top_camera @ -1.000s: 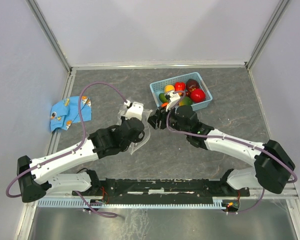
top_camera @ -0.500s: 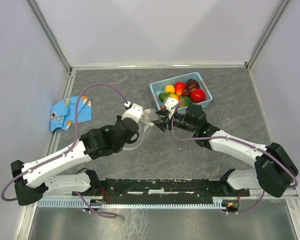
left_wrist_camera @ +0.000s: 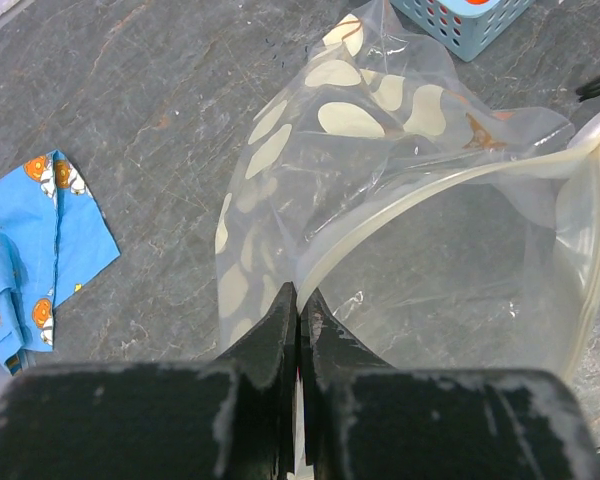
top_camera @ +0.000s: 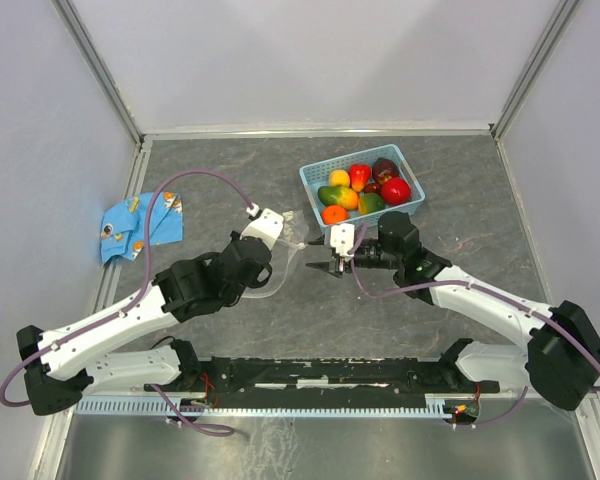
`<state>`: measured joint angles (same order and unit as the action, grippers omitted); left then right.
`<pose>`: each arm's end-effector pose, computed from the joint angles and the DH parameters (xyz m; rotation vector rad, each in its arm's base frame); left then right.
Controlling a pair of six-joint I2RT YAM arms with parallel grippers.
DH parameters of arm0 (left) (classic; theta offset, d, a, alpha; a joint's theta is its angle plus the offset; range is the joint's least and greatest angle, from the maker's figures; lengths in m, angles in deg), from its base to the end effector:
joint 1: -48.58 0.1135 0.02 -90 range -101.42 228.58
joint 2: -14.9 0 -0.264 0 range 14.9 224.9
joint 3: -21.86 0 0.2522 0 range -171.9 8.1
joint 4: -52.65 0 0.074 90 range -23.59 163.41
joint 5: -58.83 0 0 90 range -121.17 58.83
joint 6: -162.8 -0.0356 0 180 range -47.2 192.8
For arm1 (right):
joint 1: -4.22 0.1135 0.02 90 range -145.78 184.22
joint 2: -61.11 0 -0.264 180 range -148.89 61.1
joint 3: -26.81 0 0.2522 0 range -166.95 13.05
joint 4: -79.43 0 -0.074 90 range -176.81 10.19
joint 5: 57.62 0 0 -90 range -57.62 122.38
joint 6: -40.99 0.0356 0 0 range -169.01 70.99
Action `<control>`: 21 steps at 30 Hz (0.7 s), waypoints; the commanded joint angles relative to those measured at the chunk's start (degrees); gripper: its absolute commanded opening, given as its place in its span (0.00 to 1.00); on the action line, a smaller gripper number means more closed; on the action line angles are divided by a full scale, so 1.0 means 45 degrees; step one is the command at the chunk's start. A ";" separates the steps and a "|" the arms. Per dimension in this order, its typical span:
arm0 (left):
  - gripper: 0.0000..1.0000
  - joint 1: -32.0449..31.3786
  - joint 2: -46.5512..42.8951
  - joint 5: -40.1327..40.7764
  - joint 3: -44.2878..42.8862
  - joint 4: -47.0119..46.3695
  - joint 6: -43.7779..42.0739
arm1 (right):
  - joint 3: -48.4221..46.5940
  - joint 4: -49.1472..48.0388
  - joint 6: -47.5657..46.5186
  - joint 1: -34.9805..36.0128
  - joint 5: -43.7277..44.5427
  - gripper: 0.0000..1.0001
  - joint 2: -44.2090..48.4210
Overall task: Place the food in the zip-top bag and seal the zipper
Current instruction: Adjust the zipper on the food storage bag.
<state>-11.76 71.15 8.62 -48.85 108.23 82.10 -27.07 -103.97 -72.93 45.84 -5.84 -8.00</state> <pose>0.1157 -0.1572 0.3293 0.5856 2.0183 0.0780 0.1865 0.1951 0.2730 -1.3508 1.1956 0.8114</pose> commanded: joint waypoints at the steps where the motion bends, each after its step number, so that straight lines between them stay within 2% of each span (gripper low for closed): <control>1: 0.03 0.0048 -0.0048 -0.0299 0.0104 -0.0651 -0.0631 | -0.0061 -0.1161 -0.0224 0.0043 -0.0407 0.51 0.0589; 5: 0.03 0.0059 -0.0116 -0.0372 0.0163 -0.0695 -0.0639 | -0.0294 -0.1090 -0.0404 0.0030 -0.0160 0.49 0.0428; 14: 0.03 0.0087 -0.0156 -0.0375 0.0172 -0.0719 -0.0646 | -0.0722 -0.0539 -0.0518 0.0040 -0.1127 0.45 -0.0021; 21: 0.03 0.0106 -0.0164 -0.0429 0.0155 -0.0701 -0.0655 | -0.1085 -0.0306 -0.0737 0.0034 -0.1154 0.34 -0.0338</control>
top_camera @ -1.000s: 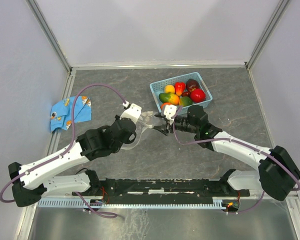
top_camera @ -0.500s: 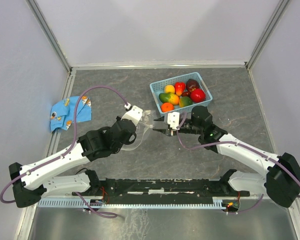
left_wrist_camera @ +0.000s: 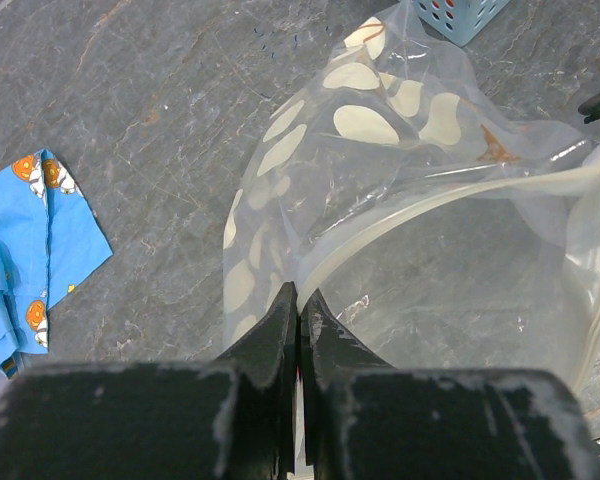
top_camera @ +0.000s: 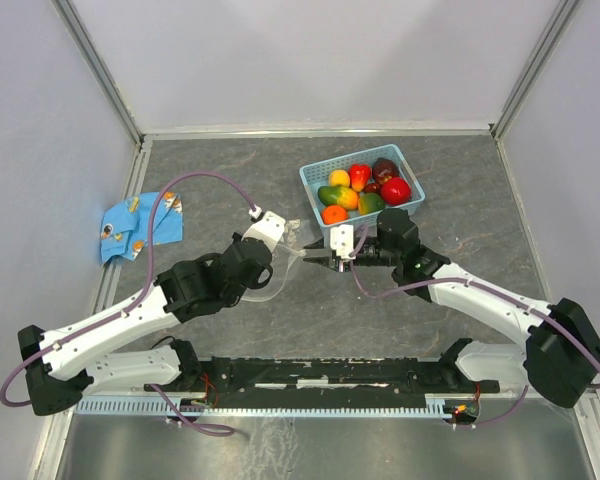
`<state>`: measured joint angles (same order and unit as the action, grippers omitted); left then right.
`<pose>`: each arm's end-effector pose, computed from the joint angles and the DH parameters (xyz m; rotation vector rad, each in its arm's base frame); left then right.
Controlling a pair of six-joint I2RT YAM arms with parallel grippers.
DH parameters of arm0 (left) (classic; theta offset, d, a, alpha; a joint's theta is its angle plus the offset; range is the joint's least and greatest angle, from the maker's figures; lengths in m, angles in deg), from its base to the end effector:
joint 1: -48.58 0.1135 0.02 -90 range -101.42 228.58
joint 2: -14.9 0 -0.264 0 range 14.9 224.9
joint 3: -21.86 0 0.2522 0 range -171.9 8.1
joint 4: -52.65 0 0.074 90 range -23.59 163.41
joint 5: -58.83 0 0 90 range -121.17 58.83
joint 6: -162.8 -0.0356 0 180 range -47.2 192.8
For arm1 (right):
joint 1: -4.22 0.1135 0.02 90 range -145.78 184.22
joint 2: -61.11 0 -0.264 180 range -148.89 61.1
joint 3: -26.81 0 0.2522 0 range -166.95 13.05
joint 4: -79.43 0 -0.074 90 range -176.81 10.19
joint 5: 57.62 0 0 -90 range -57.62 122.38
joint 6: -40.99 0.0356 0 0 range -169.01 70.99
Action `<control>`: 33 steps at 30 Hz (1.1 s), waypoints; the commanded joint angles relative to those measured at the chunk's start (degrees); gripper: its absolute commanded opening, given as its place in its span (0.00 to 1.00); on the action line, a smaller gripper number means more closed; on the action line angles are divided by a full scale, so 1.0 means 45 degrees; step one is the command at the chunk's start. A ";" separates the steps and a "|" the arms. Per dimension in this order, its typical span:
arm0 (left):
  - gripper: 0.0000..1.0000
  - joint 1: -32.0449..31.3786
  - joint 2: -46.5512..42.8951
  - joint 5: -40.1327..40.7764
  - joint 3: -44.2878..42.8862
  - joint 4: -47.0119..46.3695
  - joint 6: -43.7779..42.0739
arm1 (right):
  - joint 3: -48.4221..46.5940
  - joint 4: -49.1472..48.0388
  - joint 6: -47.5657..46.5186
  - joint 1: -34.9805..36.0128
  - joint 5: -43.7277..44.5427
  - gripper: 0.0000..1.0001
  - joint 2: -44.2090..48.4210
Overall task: Place the food in the zip-top bag and seal the zipper
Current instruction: Adjust the zipper on the food storage bag.
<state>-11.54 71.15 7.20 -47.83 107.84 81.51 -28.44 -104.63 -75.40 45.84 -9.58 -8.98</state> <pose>0.1161 -0.1578 0.3238 0.6147 2.0298 0.0711 0.1880 0.1988 0.2783 -1.3981 1.1077 0.8327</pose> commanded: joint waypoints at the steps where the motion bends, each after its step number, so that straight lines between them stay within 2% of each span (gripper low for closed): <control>1: 0.03 0.0059 -0.0174 -0.0099 -0.0080 -0.0596 -0.0521 | -0.0837 -0.0133 -0.0246 0.0038 -0.0276 0.32 -0.0179; 5: 0.03 0.0058 -0.0214 0.0021 -0.0076 -0.0536 -0.0499 | -0.1279 0.0796 -0.1057 0.0030 0.0203 0.16 -0.0274; 8: 0.03 0.0059 -0.0169 0.0343 -0.0098 -0.0370 -0.0426 | -0.1934 0.2994 -0.2194 0.0031 0.0877 0.02 -0.0180; 15: 0.03 0.0077 0.0557 0.1396 -0.0476 0.0368 -0.0048 | -0.2724 0.4947 -0.3697 0.0030 0.2795 0.02 0.0347; 21: 0.03 0.0122 0.1007 0.2217 -0.1396 0.1097 0.0306 | -0.3352 0.4981 -0.4477 0.0028 0.4940 0.02 -0.0627; 25: 0.03 0.0328 0.1334 0.2954 -0.2178 0.1487 0.0387 | -0.3902 0.4599 -0.4551 0.0037 0.4833 0.02 -0.1614; 27: 0.03 0.0581 0.1534 0.2931 -0.2428 0.1454 0.0387 | -0.4045 0.3914 -0.4015 0.0010 0.4621 0.09 -0.1962; 30: 0.03 0.1241 0.1810 0.2458 -0.2482 0.1154 0.0626 | -0.3833 0.2632 -0.2330 0.0008 0.4517 0.34 -0.2087; 33: 0.03 0.2252 0.2039 0.1368 -0.2317 0.0720 0.0990 | -0.3473 0.1871 -0.0131 0.0010 0.4571 0.50 -0.1813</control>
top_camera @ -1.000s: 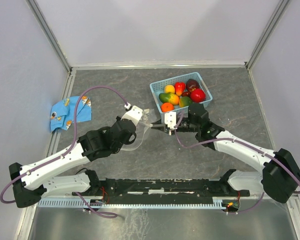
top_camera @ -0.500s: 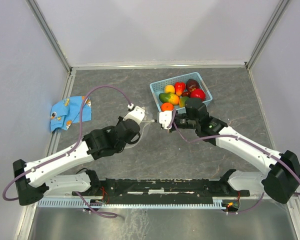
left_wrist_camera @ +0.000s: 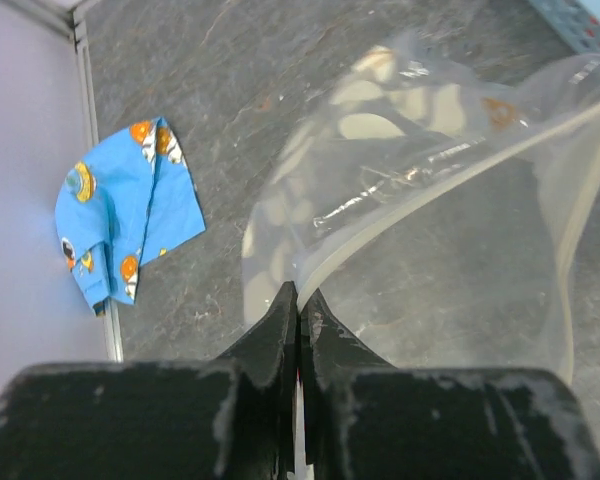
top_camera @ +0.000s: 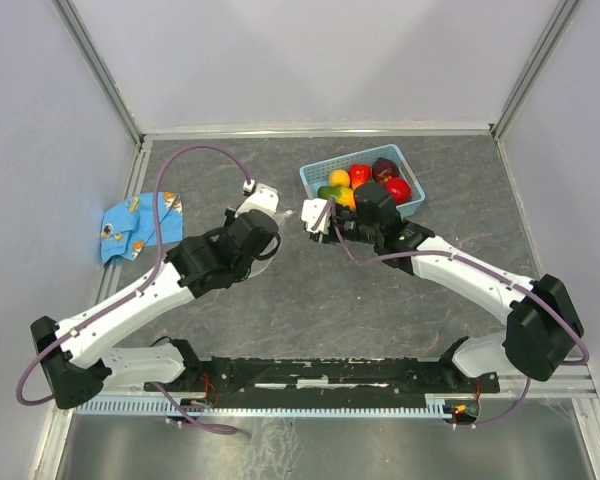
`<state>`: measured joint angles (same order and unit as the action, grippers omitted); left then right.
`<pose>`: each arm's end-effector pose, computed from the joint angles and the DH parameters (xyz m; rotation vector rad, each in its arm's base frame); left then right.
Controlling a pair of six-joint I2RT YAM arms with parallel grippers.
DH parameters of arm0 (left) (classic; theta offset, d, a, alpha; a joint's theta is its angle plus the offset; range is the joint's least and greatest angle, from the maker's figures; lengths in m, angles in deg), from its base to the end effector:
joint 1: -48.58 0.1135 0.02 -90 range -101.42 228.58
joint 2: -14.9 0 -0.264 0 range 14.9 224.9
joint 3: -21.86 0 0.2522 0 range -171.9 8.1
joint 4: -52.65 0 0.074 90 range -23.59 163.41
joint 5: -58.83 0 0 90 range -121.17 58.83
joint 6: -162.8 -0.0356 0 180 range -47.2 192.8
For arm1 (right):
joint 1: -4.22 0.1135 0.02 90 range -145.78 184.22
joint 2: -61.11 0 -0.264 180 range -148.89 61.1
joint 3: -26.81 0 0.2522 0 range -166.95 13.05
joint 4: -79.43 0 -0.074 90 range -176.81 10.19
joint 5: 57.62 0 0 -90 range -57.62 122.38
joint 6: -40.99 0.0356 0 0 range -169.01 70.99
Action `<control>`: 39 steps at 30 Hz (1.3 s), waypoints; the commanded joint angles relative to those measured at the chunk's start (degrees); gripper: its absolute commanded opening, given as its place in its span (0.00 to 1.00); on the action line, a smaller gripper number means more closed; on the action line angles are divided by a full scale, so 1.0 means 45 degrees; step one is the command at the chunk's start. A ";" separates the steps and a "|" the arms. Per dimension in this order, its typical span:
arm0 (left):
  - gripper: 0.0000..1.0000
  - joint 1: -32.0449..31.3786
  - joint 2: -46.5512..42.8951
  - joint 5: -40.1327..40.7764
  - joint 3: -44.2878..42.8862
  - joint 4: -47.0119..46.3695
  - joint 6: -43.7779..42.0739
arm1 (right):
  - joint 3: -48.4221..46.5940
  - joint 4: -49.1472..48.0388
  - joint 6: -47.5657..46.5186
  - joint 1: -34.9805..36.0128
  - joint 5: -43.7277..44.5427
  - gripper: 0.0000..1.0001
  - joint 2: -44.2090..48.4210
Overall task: Place the food in the zip-top bag and seal the zipper
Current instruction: Adjust the zipper on the food storage bag, then pick up the fake fruit from the bin.
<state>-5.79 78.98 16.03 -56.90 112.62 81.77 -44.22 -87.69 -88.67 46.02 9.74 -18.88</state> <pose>0.1480 -0.1617 0.3451 0.4530 2.0409 0.3208 0.2312 0.2251 0.2944 -1.4539 1.2889 0.4097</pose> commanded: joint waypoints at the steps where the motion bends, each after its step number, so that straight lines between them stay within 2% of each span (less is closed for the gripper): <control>1: 0.03 0.1348 0.0404 -0.0912 -0.0254 -0.0455 0.1082 | 0.0123 -0.2020 0.3325 -0.0029 0.0483 0.53 0.0479; 3: 0.03 0.2226 0.0580 -0.1540 -0.0208 -0.0657 0.1350 | 0.0195 -0.2097 0.5330 -0.0031 0.0899 0.58 0.0690; 7: 0.03 0.3220 0.0797 -0.2045 -0.0337 -0.0864 0.1875 | 0.0290 -0.2087 0.7581 -0.0021 0.1919 0.64 0.0760; 12: 0.03 0.3704 0.1085 -0.1615 -0.1154 -0.0607 0.2399 | -0.0891 0.0098 0.7686 -0.0237 0.4779 0.72 -0.0135; 18: 0.03 0.4017 0.2849 -0.0224 -0.2548 0.0776 0.3281 | -0.2525 0.2005 0.7585 -0.1384 0.4410 0.74 -0.1571; 19: 0.03 0.4038 0.3115 -0.0197 -0.2684 0.0986 0.3465 | -0.2753 0.2247 0.7549 -0.1575 0.4232 0.76 -0.1814; 21: 0.03 0.4116 0.3544 -0.0288 -0.2739 0.1202 0.3694 | -0.3225 0.2724 0.7533 -0.1924 0.4109 0.99 -0.2347; 27: 0.03 0.4329 0.3822 -0.1687 -0.2051 0.0669 0.3581 | -0.4362 0.3591 0.6551 -0.2661 0.3676 0.99 -0.3739; 39: 0.03 0.5297 0.2678 -0.4663 -0.0893 -0.0770 0.2942 | -0.7354 0.5090 0.4134 -0.3540 0.3088 0.85 -0.7021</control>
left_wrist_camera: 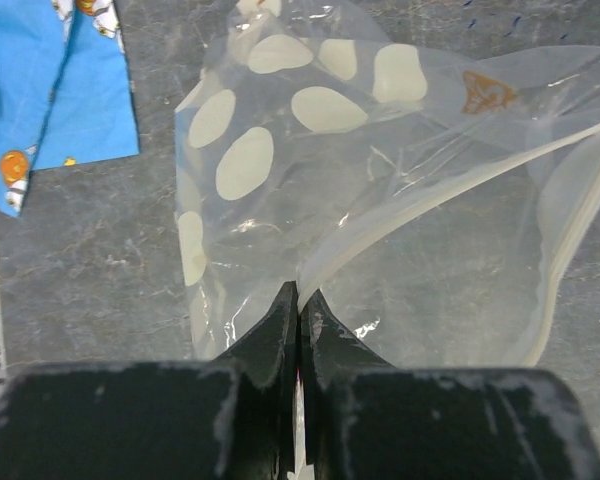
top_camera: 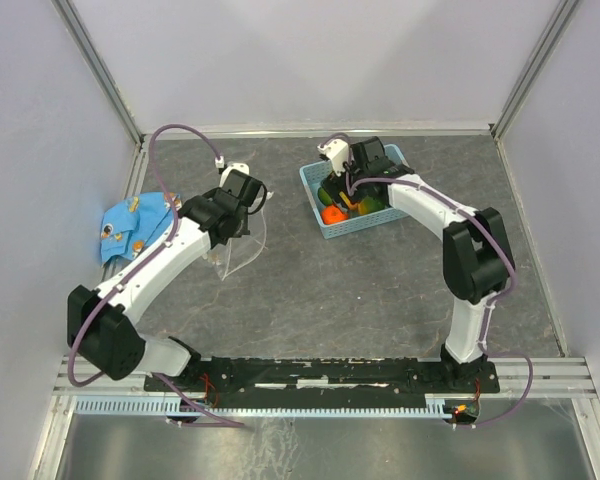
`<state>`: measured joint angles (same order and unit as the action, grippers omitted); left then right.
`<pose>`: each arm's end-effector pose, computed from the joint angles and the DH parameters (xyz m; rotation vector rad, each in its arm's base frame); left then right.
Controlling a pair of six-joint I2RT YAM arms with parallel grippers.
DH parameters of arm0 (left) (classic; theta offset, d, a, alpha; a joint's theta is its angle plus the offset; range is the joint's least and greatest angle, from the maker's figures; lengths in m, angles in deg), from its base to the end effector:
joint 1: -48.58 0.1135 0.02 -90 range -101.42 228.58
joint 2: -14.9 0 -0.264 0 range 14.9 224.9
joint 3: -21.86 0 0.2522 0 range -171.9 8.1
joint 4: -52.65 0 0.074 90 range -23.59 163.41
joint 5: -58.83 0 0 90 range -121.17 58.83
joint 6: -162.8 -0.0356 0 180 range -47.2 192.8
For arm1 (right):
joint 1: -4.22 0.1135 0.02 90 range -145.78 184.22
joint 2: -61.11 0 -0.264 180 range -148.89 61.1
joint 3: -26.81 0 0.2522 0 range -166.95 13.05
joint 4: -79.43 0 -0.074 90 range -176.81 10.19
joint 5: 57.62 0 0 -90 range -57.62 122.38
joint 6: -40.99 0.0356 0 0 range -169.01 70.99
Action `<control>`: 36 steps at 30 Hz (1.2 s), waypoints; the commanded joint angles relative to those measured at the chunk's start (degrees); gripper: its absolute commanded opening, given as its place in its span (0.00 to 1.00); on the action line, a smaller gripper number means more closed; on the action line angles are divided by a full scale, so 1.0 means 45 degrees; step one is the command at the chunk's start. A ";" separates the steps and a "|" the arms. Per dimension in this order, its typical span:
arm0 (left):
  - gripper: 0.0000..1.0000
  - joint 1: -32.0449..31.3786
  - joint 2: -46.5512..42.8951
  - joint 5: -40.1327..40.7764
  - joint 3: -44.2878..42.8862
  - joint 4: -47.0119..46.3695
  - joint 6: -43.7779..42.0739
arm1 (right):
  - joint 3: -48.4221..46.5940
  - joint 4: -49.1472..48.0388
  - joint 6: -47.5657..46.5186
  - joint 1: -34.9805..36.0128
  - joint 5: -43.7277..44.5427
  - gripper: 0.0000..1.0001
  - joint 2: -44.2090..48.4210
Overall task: Place the food in the zip-top bag and seal the zipper
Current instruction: Pick up the fake fruit from the bin.
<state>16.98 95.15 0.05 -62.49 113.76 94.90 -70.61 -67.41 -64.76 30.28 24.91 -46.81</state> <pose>0.2513 -0.1329 0.3041 0.0009 2.3882 0.2750 0.3827 0.1923 0.2433 -0.8946 2.1593 0.2417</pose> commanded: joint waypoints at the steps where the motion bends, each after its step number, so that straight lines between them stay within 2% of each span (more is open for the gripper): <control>1: 0.03 0.0277 -0.0997 -0.1208 0.0458 -0.1110 0.0003 | -0.1822 0.0805 -0.1375 -0.0076 -0.0327 0.83 -0.1102; 12: 0.03 0.0456 -0.1055 -0.1492 0.0853 -0.1340 -0.0181 | -0.4428 0.2234 -0.2309 -0.0270 -0.0743 0.73 -0.3957; 16: 0.03 0.0477 -0.1000 -0.1311 0.0901 -0.1333 -0.0225 | -0.4854 0.2860 -0.2586 -0.0323 -0.0807 0.74 -0.4625; 25: 0.03 0.0492 -0.0988 -0.1253 0.0940 -0.1363 -0.0226 | -0.5060 0.4709 -0.3583 -0.0438 -0.1401 0.85 -0.4983; 32: 0.03 0.0495 -0.0926 -0.1368 0.0955 -0.1363 -0.0240 | -0.4865 0.5457 -0.3606 -0.0500 -0.1650 0.84 -0.4743; 36: 0.03 0.0495 -0.0870 -0.1463 0.0940 -0.1363 -0.0257 | -0.4483 0.5160 -0.3281 -0.0517 -0.1935 0.84 -0.4032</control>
<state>18.89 91.87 -6.27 -58.12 109.56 94.84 -92.77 -49.22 -79.34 27.96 17.96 -67.10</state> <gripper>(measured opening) 0.043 0.846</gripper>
